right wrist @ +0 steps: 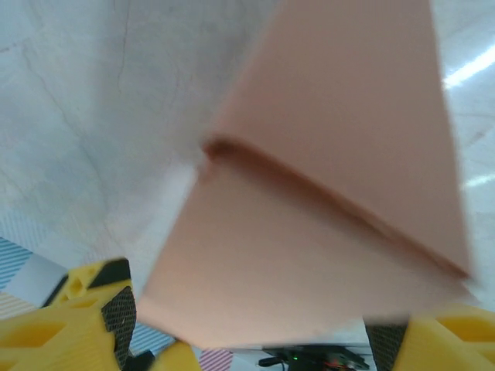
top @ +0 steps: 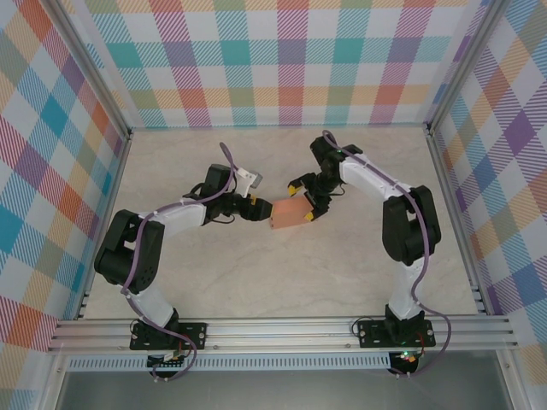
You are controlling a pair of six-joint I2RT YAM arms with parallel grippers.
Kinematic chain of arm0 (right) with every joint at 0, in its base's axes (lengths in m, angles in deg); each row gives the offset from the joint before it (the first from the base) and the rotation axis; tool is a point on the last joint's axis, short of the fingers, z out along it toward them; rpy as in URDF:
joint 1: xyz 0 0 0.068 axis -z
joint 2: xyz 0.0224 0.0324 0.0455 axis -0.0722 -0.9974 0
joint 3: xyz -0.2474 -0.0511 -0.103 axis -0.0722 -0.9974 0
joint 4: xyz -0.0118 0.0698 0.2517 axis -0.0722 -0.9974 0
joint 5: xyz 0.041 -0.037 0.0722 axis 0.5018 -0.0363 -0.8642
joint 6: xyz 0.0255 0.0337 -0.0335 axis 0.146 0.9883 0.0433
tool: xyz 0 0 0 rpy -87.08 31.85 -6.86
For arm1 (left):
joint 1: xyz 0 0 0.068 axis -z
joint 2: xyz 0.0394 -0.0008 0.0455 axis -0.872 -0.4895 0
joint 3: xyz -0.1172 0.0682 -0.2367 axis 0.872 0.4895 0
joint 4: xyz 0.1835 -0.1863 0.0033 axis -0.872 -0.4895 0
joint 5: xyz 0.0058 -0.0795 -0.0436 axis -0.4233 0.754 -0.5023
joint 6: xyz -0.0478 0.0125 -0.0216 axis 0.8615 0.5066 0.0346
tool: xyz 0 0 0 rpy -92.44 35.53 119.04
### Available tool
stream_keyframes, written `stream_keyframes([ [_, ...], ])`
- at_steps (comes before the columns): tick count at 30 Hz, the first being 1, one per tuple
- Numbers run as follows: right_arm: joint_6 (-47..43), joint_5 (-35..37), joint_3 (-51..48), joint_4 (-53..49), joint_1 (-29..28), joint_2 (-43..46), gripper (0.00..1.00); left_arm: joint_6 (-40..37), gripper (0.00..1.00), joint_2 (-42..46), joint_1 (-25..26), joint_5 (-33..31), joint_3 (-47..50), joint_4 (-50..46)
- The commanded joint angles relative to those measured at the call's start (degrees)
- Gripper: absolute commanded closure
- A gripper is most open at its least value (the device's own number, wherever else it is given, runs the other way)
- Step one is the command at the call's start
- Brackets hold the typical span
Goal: Fold the paper box
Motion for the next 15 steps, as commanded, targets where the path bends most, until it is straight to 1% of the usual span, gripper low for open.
stream_keyframes([
  [1, 1.4, 0.3, 1.1, -0.3, -0.3, -2.2, 0.24, 0.7, 0.28, -0.6, -0.4, -2.3, 2.6, -2.5],
  [3, 0.9, 0.7, 0.4, -0.2, -0.3, -2.1, 0.28, 1.5, 0.27, 0.4, -0.4, -2.3, 2.8, -1.7],
  [6, -2.4, 0.8, -0.9, 3.2, -0.3, -1.3, 0.39, 1.3, 0.26, 3.0, -0.5, -1.9, 3.9, 0.4],
  [8, -5.4, 0.3, -1.5, 5.0, -0.3, -1.0, 0.42, 1.1, 0.23, 5.8, -0.6, -2.2, 5.6, 2.7],
  [9, -7.2, -0.3, -1.5, 5.8, -0.3, -1.1, 0.42, 1.0, 0.22, 7.4, -0.8, -2.7, 6.3, 3.5],
  [10, -8.9, -1.2, -1.6, 6.5, -0.4, -1.2, 0.42, 1.0, 0.17, 8.9, -0.9, -3.2, 7.0, 4.1],
  [11, -10.6, -2.4, -2.3, 8.2, -0.3, -1.2, 0.44, 0.9, 0.14, 10.8, -1.2, -3.3, 7.7, 4.9],
  [13, -12.2, -4.5, -4.7, 12.2, -0.4, -0.6, 0.44, 0.0, 0.01, 14.6, -1.7, -2.5, 9.5, 6.8],
  [15, -13.8, -6.9, -8.8, 18.8, -0.4, 0.6, 0.44, -0.7, 0.00, 18.7, -2.2, -5.0, 11.1, 7.7],
])
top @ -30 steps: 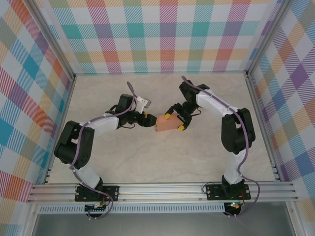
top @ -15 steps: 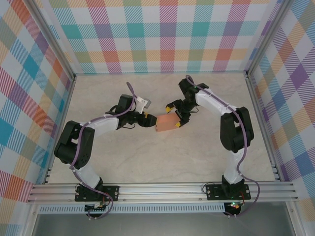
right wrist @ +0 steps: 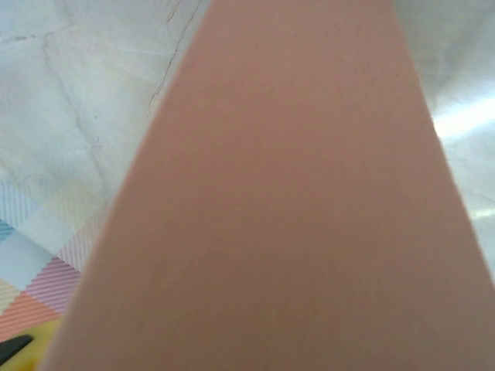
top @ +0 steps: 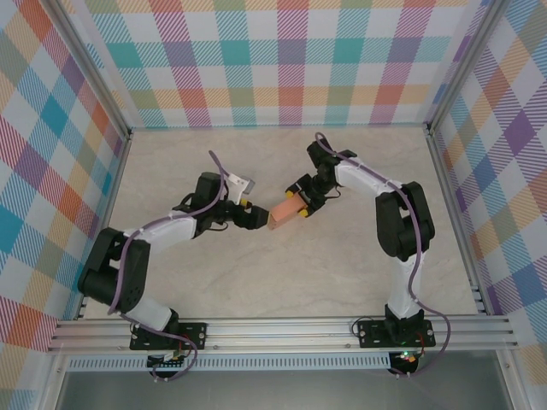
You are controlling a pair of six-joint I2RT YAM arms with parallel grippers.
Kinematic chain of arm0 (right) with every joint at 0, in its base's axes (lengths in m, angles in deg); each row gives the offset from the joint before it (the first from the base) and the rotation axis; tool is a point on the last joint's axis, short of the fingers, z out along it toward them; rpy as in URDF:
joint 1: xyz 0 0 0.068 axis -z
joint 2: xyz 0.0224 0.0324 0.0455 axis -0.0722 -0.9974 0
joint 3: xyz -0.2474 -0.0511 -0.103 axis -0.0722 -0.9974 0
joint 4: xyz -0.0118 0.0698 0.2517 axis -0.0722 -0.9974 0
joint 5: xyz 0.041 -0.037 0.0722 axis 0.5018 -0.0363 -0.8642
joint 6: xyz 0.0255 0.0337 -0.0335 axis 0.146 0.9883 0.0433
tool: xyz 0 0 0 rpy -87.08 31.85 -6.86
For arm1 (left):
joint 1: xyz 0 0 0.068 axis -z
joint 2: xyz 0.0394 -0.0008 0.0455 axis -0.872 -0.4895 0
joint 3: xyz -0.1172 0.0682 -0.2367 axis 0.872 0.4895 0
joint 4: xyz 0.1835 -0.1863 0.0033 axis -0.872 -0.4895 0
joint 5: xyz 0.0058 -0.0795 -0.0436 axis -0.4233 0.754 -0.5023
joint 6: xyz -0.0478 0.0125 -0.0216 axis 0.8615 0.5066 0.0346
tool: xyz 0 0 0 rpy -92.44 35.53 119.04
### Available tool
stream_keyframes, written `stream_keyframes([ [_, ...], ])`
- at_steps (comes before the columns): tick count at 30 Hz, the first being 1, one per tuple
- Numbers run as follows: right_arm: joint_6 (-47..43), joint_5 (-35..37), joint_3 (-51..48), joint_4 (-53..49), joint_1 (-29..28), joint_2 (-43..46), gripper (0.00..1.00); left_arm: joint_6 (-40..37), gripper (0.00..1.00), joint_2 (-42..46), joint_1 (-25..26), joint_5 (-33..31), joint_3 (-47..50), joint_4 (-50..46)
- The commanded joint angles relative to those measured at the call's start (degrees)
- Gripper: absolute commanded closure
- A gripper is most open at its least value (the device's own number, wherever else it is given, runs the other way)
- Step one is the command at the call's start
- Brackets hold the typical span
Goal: Fold the paper box
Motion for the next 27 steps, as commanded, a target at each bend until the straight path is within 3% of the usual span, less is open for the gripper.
stream_keyframes([
  [1, -5.6, -5.1, -6.2, 11.2, -0.4, 3.3, 0.43, -1.9, 0.00, 7.6, -1.7, -3.2, 2.0, 4.5],
  [5, -10.4, -8.3, -13.1, 20.0, -0.2, 6.1, 0.36, -2.9, 0.00, 13.0, -3.8, -10.5, 3.0, 3.3],
  [7, -13.8, -7.9, -14.7, 19.1, 0.3, 6.7, 0.25, -3.0, 0.00, 14.6, -5.0, -14.1, 3.2, 2.5],
  [11, -13.4, -11.7, -20.3, 20.4, 3.8, 6.4, 0.17, -4.0, 0.00, 16.1, -6.2, -21.5, 4.2, 2.0],
  [14, -16.8, -9.9, -22.9, 17.9, 5.2, 9.3, 0.07, -4.7, 0.00, 16.1, -6.5, -28.9, 4.2, 0.9],
  [19, -28.0, -0.7, -22.0, 6.5, 6.5, 16.8, 0.00, -3.9, 0.00, 15.4, -8.3, -36.8, 3.9, -0.3],
  [21, -33.8, 6.8, -20.7, 1.3, 6.6, 21.7, 0.00, -3.0, 0.00, 15.8, -9.2, -39.8, 4.1, -0.9],
  [27, -46.2, 28.7, -17.2, 2.1, 6.0, 41.1, 0.00, -0.7, 0.00, 19.9, -11.4, -44.3, 5.4, -3.4],
])
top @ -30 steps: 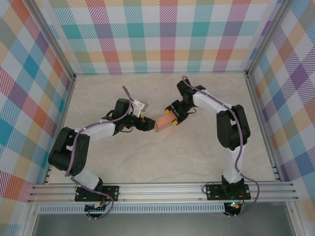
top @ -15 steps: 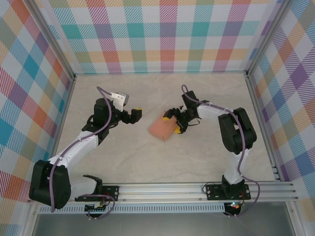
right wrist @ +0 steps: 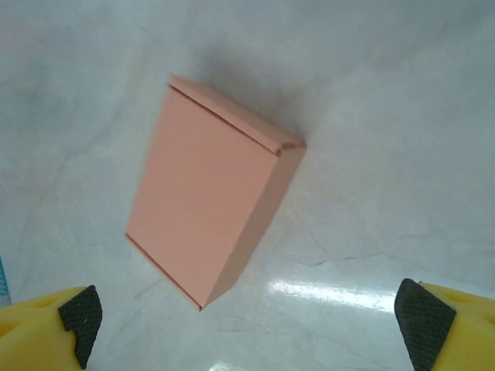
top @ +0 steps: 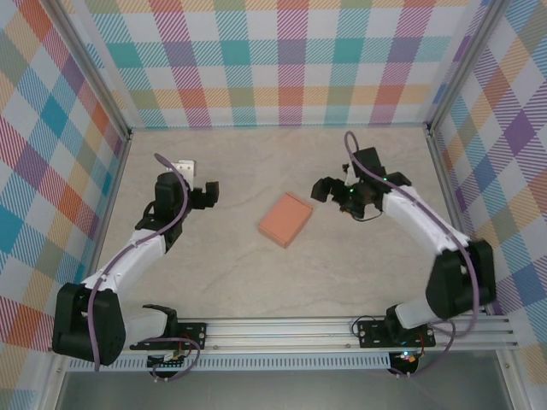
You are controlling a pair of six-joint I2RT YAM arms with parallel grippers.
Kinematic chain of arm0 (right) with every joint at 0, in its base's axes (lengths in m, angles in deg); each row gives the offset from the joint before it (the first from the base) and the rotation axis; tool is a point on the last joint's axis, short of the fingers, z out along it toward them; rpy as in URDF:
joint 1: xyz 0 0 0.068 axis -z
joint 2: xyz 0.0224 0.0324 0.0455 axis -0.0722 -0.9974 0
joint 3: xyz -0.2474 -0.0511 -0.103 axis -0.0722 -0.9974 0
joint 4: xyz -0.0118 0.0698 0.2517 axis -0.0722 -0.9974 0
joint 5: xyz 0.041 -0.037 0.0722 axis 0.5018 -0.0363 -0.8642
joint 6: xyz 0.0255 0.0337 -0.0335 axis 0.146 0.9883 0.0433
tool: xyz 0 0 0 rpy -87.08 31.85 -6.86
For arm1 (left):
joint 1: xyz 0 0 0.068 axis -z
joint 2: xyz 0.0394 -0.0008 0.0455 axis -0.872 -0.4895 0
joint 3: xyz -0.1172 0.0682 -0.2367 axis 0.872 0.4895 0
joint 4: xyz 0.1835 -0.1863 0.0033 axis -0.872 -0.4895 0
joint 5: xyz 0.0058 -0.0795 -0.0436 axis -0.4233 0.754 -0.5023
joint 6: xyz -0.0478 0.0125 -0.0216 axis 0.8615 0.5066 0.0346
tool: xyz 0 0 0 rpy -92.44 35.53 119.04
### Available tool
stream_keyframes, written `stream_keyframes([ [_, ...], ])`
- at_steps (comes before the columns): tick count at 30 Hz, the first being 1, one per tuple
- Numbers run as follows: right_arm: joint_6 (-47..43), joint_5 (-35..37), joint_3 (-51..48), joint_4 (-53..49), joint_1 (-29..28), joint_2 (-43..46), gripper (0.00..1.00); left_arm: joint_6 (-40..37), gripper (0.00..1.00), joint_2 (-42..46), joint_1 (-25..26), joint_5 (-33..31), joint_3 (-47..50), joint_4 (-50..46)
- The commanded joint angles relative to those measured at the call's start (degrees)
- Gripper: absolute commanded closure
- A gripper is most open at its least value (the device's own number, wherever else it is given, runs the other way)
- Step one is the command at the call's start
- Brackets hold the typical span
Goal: Fold the paper box
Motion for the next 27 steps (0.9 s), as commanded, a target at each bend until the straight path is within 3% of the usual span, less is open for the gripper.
stream_keyframes([
  [1, -12.9, 19.2, 2.7, 2.1, -1.1, 9.5, 0.00, 1.5, 0.00, 4.2, -1.7, -4.6, 1.0, -3.2],
  [3, -23.2, 30.9, -4.8, 17.3, -3.9, 16.7, 0.00, 0.8, 0.00, 7.2, -1.9, -4.9, 2.0, -4.2],
  [6, -39.8, 37.6, -22.5, 47.8, -4.5, 25.5, 0.00, 0.9, 0.00, 9.8, -1.9, -7.0, 4.9, -2.4],
  [7, -44.2, 38.1, -26.0, 52.9, -4.0, 26.4, 0.00, 0.8, 0.00, 9.8, -1.9, -7.7, 5.8, -1.8],
  [10, -41.4, 40.7, -29.1, 49.7, 0.5, 24.8, 0.00, 1.0, 0.00, 9.5, -2.0, -8.4, 10.9, 5.5],
  [13, -38.1, 40.7, -36.6, 56.0, 3.3, 24.6, 0.00, 2.1, 0.00, 7.5, -2.1, -5.8, 15.9, 15.1],
  [18, -28.9, 35.4, -42.4, 57.3, 8.8, 20.3, 0.00, 0.9, 0.00, -3.1, -2.5, -4.0, 15.1, 18.8],
  [20, -29.3, 34.6, -46.4, 64.0, 8.8, 18.3, 0.00, 0.3, 0.00, -6.2, -3.3, -0.7, 15.8, 22.3],
  [23, -30.4, 27.1, -48.8, 71.4, 11.5, 13.0, 0.00, 1.0, 0.00, -10.8, -4.8, 2.4, 17.7, 31.6],
  [27, -32.0, 17.0, -48.2, 79.8, 14.9, 6.6, 0.00, 1.0, 0.00, -17.4, -7.5, 5.6, 15.0, 34.2],
])
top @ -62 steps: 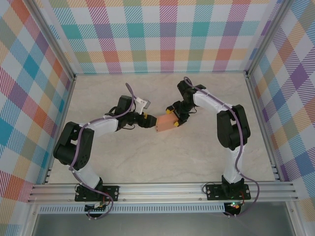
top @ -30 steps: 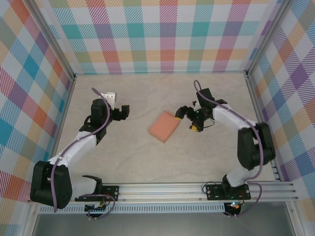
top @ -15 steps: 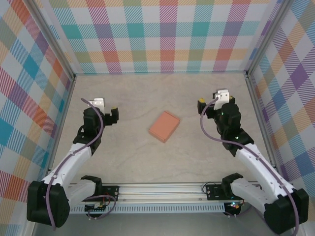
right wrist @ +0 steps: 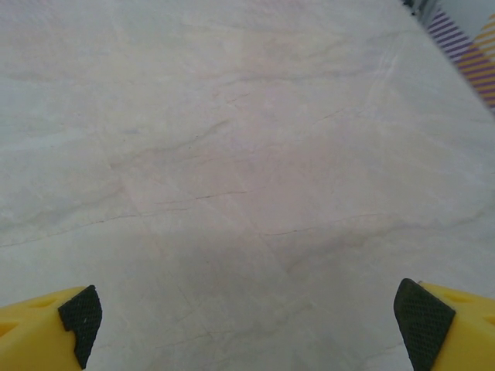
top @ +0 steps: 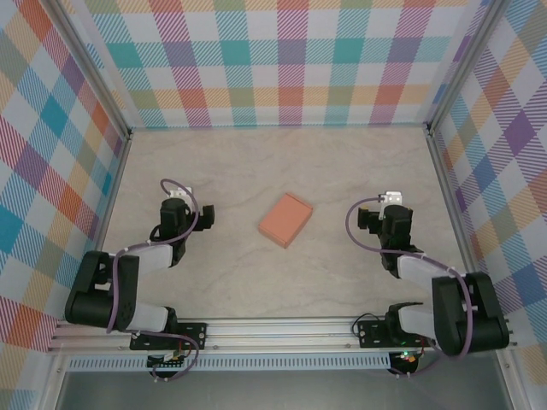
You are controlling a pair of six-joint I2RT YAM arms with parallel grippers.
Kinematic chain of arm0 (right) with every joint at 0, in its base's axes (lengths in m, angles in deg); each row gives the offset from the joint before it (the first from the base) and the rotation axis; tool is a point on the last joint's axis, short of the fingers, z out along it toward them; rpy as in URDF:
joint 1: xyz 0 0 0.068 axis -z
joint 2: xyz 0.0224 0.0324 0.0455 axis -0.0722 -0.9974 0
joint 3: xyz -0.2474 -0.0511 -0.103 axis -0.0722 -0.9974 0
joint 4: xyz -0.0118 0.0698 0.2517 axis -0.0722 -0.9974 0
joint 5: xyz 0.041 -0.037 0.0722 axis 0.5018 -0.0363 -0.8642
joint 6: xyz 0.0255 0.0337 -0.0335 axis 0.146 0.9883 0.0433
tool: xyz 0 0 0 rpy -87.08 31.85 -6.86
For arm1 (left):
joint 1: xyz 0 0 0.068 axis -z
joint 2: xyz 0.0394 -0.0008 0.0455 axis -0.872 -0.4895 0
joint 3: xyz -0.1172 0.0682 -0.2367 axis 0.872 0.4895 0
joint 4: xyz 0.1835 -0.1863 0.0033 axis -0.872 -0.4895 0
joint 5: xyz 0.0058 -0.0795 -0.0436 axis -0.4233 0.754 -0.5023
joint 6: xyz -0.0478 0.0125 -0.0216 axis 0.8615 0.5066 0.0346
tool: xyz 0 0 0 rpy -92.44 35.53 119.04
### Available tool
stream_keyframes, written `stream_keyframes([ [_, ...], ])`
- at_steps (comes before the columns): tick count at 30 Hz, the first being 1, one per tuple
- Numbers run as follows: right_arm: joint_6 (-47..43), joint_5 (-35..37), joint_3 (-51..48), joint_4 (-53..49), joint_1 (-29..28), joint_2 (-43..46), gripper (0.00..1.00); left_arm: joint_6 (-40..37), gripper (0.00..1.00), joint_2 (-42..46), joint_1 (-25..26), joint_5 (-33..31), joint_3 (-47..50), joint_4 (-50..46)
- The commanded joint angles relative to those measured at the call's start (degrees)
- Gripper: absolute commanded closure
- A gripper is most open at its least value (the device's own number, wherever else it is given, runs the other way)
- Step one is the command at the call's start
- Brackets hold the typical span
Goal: Fold the paper box
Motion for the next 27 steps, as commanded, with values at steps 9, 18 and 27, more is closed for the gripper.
stream_keyframes([
  [9, 0.2, -26.2, 3.5, 19.4, 8.2, -15.1, 0.00, 0.2, 0.00, -8.0, -4.4, 9.3, 0.4, 14.8],
  [18, 0.3, -25.7, 4.9, 16.8, 8.2, -15.1, 0.00, 0.2, 0.00, -8.1, -4.5, 9.3, 0.3, 14.6],
  [27, 0.6, -18.2, 6.8, 12.9, 6.1, -15.0, 0.00, 0.9, 0.00, -8.1, -4.3, 6.8, -0.1, 14.1],
])
